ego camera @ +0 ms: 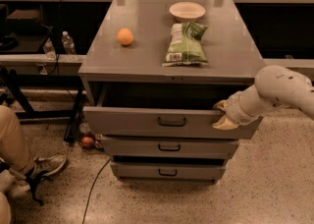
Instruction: Open top drawer
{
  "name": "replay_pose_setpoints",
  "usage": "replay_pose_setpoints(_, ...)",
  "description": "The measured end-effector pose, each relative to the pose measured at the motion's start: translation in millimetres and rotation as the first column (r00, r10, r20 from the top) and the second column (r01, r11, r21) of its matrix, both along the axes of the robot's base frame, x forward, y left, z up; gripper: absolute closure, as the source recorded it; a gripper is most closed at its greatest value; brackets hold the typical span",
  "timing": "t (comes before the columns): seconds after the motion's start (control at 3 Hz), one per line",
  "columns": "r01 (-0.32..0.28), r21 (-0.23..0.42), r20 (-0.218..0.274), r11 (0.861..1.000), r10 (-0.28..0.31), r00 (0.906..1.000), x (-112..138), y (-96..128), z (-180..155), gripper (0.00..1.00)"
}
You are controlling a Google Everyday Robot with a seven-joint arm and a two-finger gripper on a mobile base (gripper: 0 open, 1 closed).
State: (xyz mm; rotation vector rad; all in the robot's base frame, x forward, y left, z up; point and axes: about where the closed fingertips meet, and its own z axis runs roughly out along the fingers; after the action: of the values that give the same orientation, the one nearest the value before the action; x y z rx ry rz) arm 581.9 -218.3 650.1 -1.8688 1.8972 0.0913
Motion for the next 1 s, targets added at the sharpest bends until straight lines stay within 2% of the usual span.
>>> replay_pose_setpoints(0.33,0.0,0.0,0.0,1.0,0.0,1.0,0,0,1,0.95)
replay_pose_setpoints(0.67,0.034,0.001,-0.035,0.999,-0.034,0.9988,-33,-4,12,1.0)
replay_pose_setpoints(1.0,0.034,0.001,-0.036,0.999,-0.034,0.9988,-33,-4,12,1.0)
